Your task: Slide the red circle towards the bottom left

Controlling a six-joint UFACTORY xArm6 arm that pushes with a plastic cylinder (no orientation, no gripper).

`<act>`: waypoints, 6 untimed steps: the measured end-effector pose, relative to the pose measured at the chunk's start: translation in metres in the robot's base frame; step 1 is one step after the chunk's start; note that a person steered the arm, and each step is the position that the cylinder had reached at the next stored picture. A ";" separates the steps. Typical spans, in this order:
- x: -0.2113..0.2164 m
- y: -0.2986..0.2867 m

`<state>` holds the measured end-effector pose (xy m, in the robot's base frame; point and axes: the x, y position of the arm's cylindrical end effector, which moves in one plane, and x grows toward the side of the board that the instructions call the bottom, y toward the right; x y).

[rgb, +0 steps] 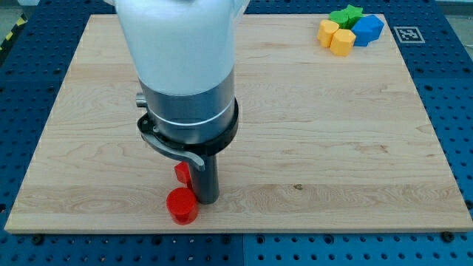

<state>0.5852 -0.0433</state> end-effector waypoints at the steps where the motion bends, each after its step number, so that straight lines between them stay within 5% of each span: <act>1: 0.015 0.017; 3: 0.033 0.011; 6: 0.033 -0.072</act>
